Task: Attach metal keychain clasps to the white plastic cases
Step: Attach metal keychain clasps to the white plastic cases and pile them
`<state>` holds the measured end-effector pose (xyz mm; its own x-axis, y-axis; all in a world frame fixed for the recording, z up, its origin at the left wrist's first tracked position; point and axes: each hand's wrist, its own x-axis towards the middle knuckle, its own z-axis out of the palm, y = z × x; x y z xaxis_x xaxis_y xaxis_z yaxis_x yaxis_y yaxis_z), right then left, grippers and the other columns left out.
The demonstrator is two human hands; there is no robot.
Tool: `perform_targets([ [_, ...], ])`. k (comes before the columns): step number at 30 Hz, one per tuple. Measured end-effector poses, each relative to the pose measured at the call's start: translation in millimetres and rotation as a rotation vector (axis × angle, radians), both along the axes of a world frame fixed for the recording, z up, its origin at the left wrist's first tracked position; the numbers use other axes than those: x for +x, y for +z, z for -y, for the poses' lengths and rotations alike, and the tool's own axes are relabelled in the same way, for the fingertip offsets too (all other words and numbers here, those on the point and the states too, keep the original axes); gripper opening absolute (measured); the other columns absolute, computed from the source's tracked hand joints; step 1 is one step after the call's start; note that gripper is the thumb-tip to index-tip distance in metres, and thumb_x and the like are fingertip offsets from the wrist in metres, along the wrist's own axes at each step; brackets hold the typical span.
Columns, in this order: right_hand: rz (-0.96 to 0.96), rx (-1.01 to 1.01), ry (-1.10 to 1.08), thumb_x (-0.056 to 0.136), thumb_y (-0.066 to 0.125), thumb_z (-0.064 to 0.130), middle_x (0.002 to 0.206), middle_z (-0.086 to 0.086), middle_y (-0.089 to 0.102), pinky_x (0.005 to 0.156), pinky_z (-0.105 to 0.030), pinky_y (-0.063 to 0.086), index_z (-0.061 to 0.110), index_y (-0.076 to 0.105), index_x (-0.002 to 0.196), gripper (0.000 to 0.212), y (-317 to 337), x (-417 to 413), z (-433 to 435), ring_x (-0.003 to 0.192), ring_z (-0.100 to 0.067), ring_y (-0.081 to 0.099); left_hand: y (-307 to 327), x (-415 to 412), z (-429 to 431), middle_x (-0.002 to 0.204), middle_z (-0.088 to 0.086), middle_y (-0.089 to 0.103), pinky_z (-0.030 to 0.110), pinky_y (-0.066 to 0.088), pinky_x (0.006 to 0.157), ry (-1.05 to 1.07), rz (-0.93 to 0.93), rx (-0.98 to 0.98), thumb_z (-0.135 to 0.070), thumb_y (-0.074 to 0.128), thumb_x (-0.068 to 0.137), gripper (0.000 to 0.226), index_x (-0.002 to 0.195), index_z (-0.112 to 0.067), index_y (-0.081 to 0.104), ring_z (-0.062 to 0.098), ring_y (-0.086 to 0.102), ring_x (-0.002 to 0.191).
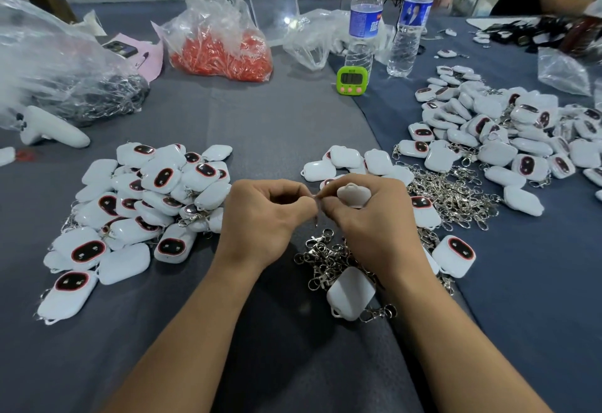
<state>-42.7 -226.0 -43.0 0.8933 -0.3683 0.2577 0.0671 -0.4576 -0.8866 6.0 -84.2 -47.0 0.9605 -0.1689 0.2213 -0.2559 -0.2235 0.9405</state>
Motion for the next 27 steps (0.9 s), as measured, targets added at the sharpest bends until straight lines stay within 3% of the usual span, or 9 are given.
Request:
perform_targets([
  [3,-0.129,-0.041,-0.053,0.079,0.074,0.014,0.070,0.009,0.065,0.060,-0.025,0.048,0.029,0.067,0.096,0.024,-4,2,7,0.056,-0.004,0.055,-1,5,-8,0.055,-0.013,0.062,0.018,0.040,0.055,0.230,0.313,0.312,-0.026,0.073,0.066,0.002,0.065,-0.027,0.074,0.005,0.053,0.055],
  [6,-0.181,-0.046,-0.048,0.081,0.065,0.013,0.068,0.006,0.058,0.048,-0.017,0.038,0.026,0.047,0.095,0.026,-4,3,12,0.052,-0.006,0.050,-5,9,-13,0.062,-0.008,0.066,0.026,0.037,0.064,0.300,0.572,0.620,-0.022,0.074,0.069,0.003,0.067,-0.024,0.073,0.016,0.054,0.063],
  [10,-0.180,-0.135,-0.014,0.087,0.061,0.009,0.079,0.007,0.064,0.061,-0.024,0.040,0.025,0.059,0.097,0.019,-4,3,14,0.070,-0.013,0.057,-13,6,-2,0.064,-0.003,0.068,0.034,0.042,0.068,0.135,0.590,0.824,-0.024,0.084,0.067,0.008,0.068,-0.023,0.076,0.025,0.058,0.066],
  [13,-0.170,-0.174,0.025,0.091,0.063,0.010,0.084,0.011,0.068,0.071,-0.028,0.044,0.026,0.073,0.106,0.024,-5,3,16,0.077,-0.012,0.059,-14,4,3,0.069,-0.001,0.069,0.033,0.042,0.063,0.108,0.498,0.823,-0.031,0.081,0.075,0.006,0.076,-0.027,0.078,0.027,0.061,0.070],
  [16,-0.172,-0.138,0.008,0.089,0.069,0.013,0.091,0.005,0.071,0.079,-0.035,0.052,0.033,0.061,0.112,0.031,-7,4,16,0.082,-0.020,0.065,-15,6,1,0.075,-0.003,0.070,0.032,0.041,0.064,0.050,0.447,0.771,-0.035,0.077,0.080,0.006,0.082,-0.029,0.078,0.023,0.061,0.077],
  [18,-0.179,-0.086,0.009,0.087,0.072,0.015,0.078,0.004,0.070,0.068,-0.034,0.053,0.033,0.055,0.102,0.029,-9,6,17,0.070,-0.019,0.067,-14,7,0,0.077,-0.003,0.069,0.034,0.044,0.067,-0.006,0.420,0.734,-0.034,0.076,0.082,0.006,0.085,-0.029,0.078,0.022,0.059,0.079],
  [21,-0.174,-0.022,0.038,0.086,0.074,0.012,0.055,0.012,0.061,0.050,-0.021,0.040,0.029,0.065,0.096,0.022,-11,8,19,0.047,-0.007,0.054,-13,9,-3,0.077,-0.004,0.067,0.039,0.045,0.071,-0.061,0.390,0.718,-0.032,0.073,0.085,0.006,0.087,-0.029,0.079,0.021,0.056,0.081],
  [27,-0.147,-0.039,0.047,0.087,0.073,0.011,0.056,0.007,0.058,0.052,-0.022,0.036,0.028,0.071,0.096,0.020,-13,8,19,0.049,-0.010,0.049,-14,11,-5,0.077,-0.004,0.065,0.043,0.047,0.073,-0.093,0.373,0.669,-0.027,0.074,0.085,0.006,0.088,-0.027,0.079,0.020,0.054,0.079],
])
